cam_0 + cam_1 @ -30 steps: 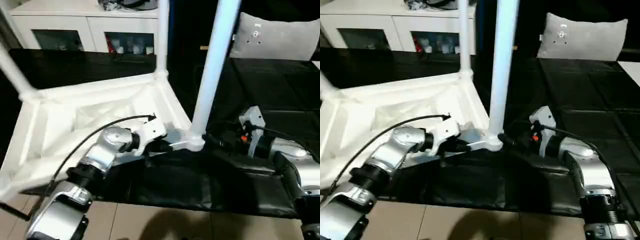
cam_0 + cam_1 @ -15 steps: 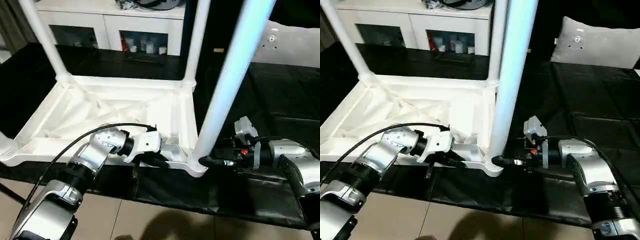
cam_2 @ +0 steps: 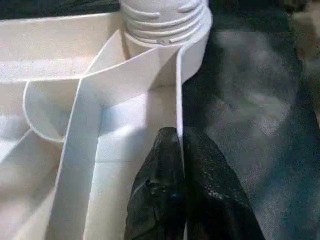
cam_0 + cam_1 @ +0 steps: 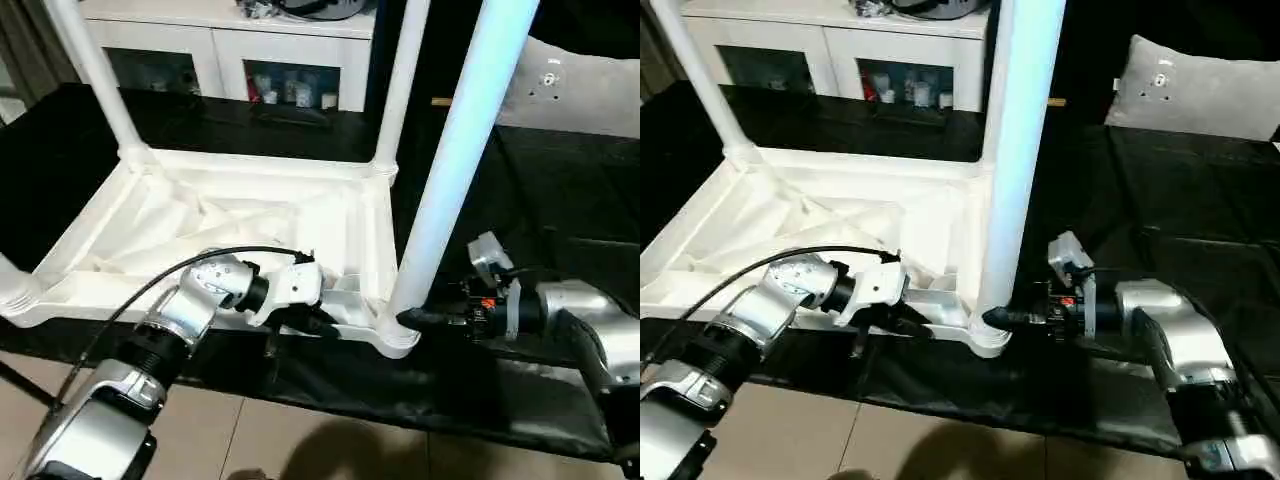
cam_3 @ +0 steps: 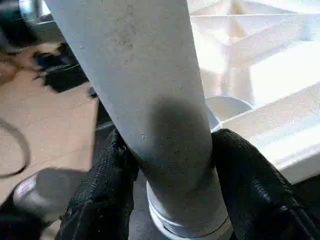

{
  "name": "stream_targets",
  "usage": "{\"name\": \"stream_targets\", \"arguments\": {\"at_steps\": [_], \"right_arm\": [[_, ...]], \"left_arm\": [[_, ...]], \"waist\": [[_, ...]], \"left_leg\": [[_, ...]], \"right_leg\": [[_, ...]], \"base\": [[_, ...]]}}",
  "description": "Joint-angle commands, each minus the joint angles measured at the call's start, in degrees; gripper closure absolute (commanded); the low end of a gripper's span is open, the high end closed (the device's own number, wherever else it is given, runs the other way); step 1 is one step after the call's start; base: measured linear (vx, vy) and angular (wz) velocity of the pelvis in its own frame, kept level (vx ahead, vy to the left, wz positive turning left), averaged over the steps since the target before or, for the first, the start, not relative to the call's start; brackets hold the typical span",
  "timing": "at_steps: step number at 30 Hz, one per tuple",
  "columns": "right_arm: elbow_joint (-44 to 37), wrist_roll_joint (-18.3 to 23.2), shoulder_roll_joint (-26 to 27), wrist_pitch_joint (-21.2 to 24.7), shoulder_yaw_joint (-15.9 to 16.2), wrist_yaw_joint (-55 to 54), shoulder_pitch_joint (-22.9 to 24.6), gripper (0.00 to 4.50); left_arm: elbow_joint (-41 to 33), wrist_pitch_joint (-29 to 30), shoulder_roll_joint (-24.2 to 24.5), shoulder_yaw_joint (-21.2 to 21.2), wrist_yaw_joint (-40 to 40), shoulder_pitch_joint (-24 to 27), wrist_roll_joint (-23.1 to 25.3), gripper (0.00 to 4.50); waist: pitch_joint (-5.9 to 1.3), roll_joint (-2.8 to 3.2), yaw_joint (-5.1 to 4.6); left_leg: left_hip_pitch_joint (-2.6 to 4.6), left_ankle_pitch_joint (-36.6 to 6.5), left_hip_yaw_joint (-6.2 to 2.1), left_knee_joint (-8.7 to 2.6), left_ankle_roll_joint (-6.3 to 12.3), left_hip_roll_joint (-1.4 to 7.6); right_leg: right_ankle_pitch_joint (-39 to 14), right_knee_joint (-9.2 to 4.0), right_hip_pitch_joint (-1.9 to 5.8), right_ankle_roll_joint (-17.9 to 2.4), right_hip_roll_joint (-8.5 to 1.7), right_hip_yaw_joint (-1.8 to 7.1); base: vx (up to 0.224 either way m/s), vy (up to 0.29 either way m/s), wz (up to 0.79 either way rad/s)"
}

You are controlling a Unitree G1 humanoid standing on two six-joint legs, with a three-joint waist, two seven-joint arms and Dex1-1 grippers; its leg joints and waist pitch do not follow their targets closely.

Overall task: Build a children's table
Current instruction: Rotate leg to tighten

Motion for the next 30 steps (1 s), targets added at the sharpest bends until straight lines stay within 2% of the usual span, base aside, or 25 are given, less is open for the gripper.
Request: {"name": "stream_targets", "arguments": {"at_steps": [1, 2, 3, 4, 5, 6, 7, 8, 9, 10, 11, 12, 13, 14, 15, 18, 20, 22, 24, 25, 26, 27, 29, 30], "right_arm": [[-2.2, -1.5, 3.8, 2.2, 0.9, -7.7, 0.3, 2.46], [-1.9, -2.9, 5.6, 2.7, 0.6, -12.2, 0.0, 2.46], [-1.6, -3.6, 6.6, 3.0, 0.3, -14.7, -0.2, 2.47], [-1.5, -3.8, 7.3, 3.4, 0.0, -16.1, -0.4, 2.48], [-0.5, -5.0, 10.9, 5.4, -1.4, -24.2, -1.7, 2.50], [0.0, -5.6, 13.2, 6.7, -2.4, -29.1, -2.4, 2.50], [0.8, -6.5, 15.3, 7.6, -3.3, -33.8, -3.3, 2.52], [1.2, -6.8, 16.2, 7.6, -3.8, -35.7, -3.6, 2.52], [2.4, -7.7, 19.1, 7.1, -5.0, -41.6, -4.6, 2.52], [3.2, -8.1, 20.8, 6.1, -5.4, -44.5, -5.2, 2.52], [4.0, -8.3, 21.9, 5.0, -5.6, -46.0, -5.6, 2.52], [4.0, -8.4, 22.0, 4.7, -5.5, -46.1, -5.6, 2.52], [4.1, -8.6, 22.7, 2.3, -5.0, -45.4, -5.4, 2.52], [3.6, -8.7, 22.9, 1.4, -4.7, -44.9, -5.1, 2.18], [2.9, -8.4, 22.9, 0.7, -4.7, -44.3, -4.6, 1.84], [-0.1, -8.3, 21.3, -0.6, -5.0, -40.8, -2.3, 1.82], [-0.5, -8.2, 20.5, -1.1, -5.2, -40.0, -1.9, 1.43], [-1.3, -7.3, 18.0, -2.6, -6.2, -37.7, -0.8, 1.37], [-1.7, -6.6, 16.6, -2.9, -6.4, -35.9, -0.5, 1.24], [-2.8, -5.6, 12.8, -3.9, -6.5, -30.9, 0.6, 1.10], [-2.9, -5.6, 12.5, -3.9, -6.6, -30.5, 0.7, 0.94], [-3.4, -5.2, 9.7, -4.3, -6.7, -26.9, 1.3, 0.92], [-3.5, -5.2, 8.0, -4.5, -6.7, -24.9, 1.5, 0.79], [-3.9, -5.2, 5.7, -4.8, -6.0, -21.5, 2.0, 0.66]], "left_arm": [[-0.7, 6.6, -2.2, 1.6, 7.1, 0.4, 0.4, 4.50], [-1.2, 9.0, -3.1, 2.0, 8.6, 0.4, 0.2, 4.50], [-1.4, 10.1, -3.6, 2.1, 9.3, 0.4, 0.1, 4.50], [-1.4, 10.7, -4.0, 2.2, 9.9, 0.4, 0.1, 4.50], [-1.2, 13.7, -6.4, 2.7, 13.5, -0.2, 0.3, 4.50], [-0.9, 15.1, -8.2, 3.1, 15.9, -0.6, 0.5, 4.50], [-0.4, 16.4, -9.9, 3.5, 18.1, -1.2, 0.6, 4.50], [-0.1, 16.9, -10.6, 3.6, 19.0, -1.4, 0.6, 4.50], [0.8, 18.4, -13.1, 4.1, 22.2, -2.4, 0.8, 4.50], [1.5, 19.2, -14.7, 4.4, 24.4, -3.1, 1.0, 4.50], [2.2, 19.4, -15.9, 4.6, 26.1, -3.7, 1.1, 4.50], [2.2, 19.5, -16.1, 4.6, 26.3, -3.8, 1.1, 4.50], [2.2, 19.7, -17.3, 4.5, 27.3, -4.3, 1.4, 4.50], [2.0, 19.7, -17.6, 4.3, 27.6, -4.3, 1.7, 4.50], [1.9, 19.2, -17.7, 3.9, 27.6, -4.4, 2.2, 4.50], [1.5, 17.7, -16.3, 3.2, 26.8, -4.0, 3.6, 4.50], [1.5, 17.3, -15.7, 3.0, 26.4, -3.8, 3.9, 4.50], [1.5, 13.6, -13.6, 2.3, 24.2, -3.2, 4.4, 4.50], [1.6, 13.5, -12.8, 2.3, 23.7, -3.0, 4.5, 4.50], [2.0, 11.8, -10.9, 2.1, 21.9, -2.6, 4.8, 4.50], [2.0, 11.7, -10.7, 2.1, 21.7, -2.6, 4.8, 4.50], [2.2, 9.7, -9.1, 1.5, 19.6, -2.2, 4.9, 4.50], [2.3, 8.2, -8.1, 0.9, 17.8, -2.0, 5.0, 4.50], [2.4, 6.6, -6.7, 0.2, 15.5, -1.8, 5.0, 4.50]], "waist": [[-3.50, -0.95, -0.37], [-3.36, -0.65, -0.83], [-3.23, -0.80, -0.97], [-3.18, -1.00, -1.34], [-3.04, -0.61, -1.96], [-2.88, -0.72, -2.25], [-2.89, -0.22, -2.75], [-3.12, -0.52, -3.33], [-3.17, -0.13, -3.51], [-3.20, -0.05, -4.04], [-3.36, 0.23, -4.30], [-3.35, 0.02, -4.40], [-3.48, 0.05, -4.46], [-3.54, 0.23, -4.43], [-3.62, 0.10, -4.39], [-3.79, 0.43, -3.91], [-3.87, 0.59, -3.62], [-3.78, 0.81, -3.33], [-3.80, 0.91, -3.13], [-3.74, 1.07, -3.25], [-3.69, 0.86, -3.16], [-3.78, 1.09, -2.92], [-3.88, 1.08, -2.96], [-3.92, 1.07, -2.97]], "left_leg": [[-0.39, -0.4, -0.97, -3.63, 5.42, 3.65], [-0.21, -1.2, -1.05, -3.86, 4.11, 3.67], [-0.19, -2.2, -1.04, -3.86, 3.72, 3.41], [-0.34, -3.1, -1.13, -4.02, 3.02, 3.11], [-0.12, -4.0, -1.07, -4.08, 2.63, 3.04], [-0.01, -4.7, -1.13, -4.12, 2.50, 2.97], [-0.09, -5.2, -1.34, -4.21, 1.78, 2.76], [-0.26, -4.8, -1.43, -4.22, 1.58, 2.71], [-0.17, -4.6, -1.50, -4.20, 1.35, 2.76], [-0.10, -4.8, -1.39, -4.13, 1.51, 2.72], [-0.09, -4.9, -1.37, -4.02, 1.69, 2.68], [-0.15, -4.8, -1.39, -4.05, 2.04, 2.65], [-0.30, -4.3, -1.34, -3.96, 2.94, 2.68], [-0.37, -4.0, -1.23, -3.78, 3.85, 2.64], [-0.35, -3.6, -1.14, -3.72, 4.27, 2.58], [-0.67, -1.8, -1.22, -3.64, 6.52, 2.74], [-0.69, -1.3, -1.26, -3.63, 7.00, 2.88], [-0.70, -1.9, -1.30, -3.62, 7.25, 2.94], [-0.65, -2.3, -1.31, -3.68, 7.04, 3.05], [-0.62, -2.6, -1.27, -3.70, 6.85, 3.08], [-0.49, -3.2, -1.20, -3.70, 7.09, 3.15], [-0.32, -3.3, -1.18, -3.67, 7.32, 3.26], [-0.84, -2.1, -1.37, -3.63, 7.74, 3.44], [-0.87, -2.0, -1.38, -3.59, 7.84, 3.44]], "right_leg": [[-15.0, -4.34, 3.51, -8.1, -5.98, 3.14], [-16.8, -4.63, 3.31, -7.9, -6.06, 3.18], [-18.4, -4.91, 3.34, -7.5, -5.90, 3.00], [-21.4, -5.22, 3.72, -6.3, -6.11, 2.98], [-23.2, -5.57, 3.41, -5.8, -5.92, 3.07], [-24.5, -5.86, 3.30, -5.5, -5.85, 2.88], [-26.3, -6.07, 3.55, -5.0, -5.85, 2.67], [-25.8, -6.10, 3.74, -4.6, -5.88, 2.66], [-25.1, -5.98, 3.69, -4.8, -5.89, 2.74], [-23.7, -6.08, 3.47, -5.4, -5.81, 2.77], [-22.3, -6.04, 3.56, -6.0, -5.74, 2.81], [-21.5, -6.07, 3.64, -6.3, -5.74, 2.80], [-19.1, -5.85, 3.89, -7.1, -5.80, 2.96], [-17.1, -5.68, 3.87, -7.9, -5.78, 3.05], [-16.2, -5.67, 3.95, -8.3, -5.77, 3.10], [-11.6, -5.16, 4.26, -9.2, -5.80, 2.99], [-11.2, -5.06, 4.21, -9.3, -5.77, 2.83], [-12.2, -5.29, 4.18, -9.0, -5.85, 2.68], [-13.1, -5.32, 4.23, -8.6, -5.88, 2.56], [-13.5, -5.40, 4.08, -8.6, -5.85, 2.47], [-14.1, -5.62, 4.15, -8.2, -5.75, 2.43], [-13.8, -5.50, 3.91, -8.4, -5.86, 2.37], [-11.6, -5.07, 4.10, -8.9, -6.06, 2.24], [-10.9, -4.97, 4.14, -9.1, -6.07, 2.15]], "base": [[0.000, 0.000, 0.00], [0.000, 0.000, 0.00], [0.000, 0.000, 0.00], [0.000, 0.000, 0.00], [0.000, 0.000, 0.00], [0.000, 0.000, 0.00], [0.000, 0.000, 0.00], [0.000, 0.000, 0.00], [0.000, 0.000, 0.00], [0.000, 0.000, 0.00], [0.000, 0.000, 0.00], [0.000, 0.000, 0.00], [0.000, 0.000, 0.00], [0.000, 0.000, 0.00], [0.000, 0.000, 0.00], [0.000, 0.000, 0.00], [0.000, 0.000, 0.00], [0.000, 0.000, 0.00], [0.000, 0.000, 0.00], [0.000, 0.000, 0.00], [0.000, 0.000, 0.00], [0.000, 0.000, 0.00], [0.000, 0.000, 0.00], [0.000, 0.000, 0.00]]}}
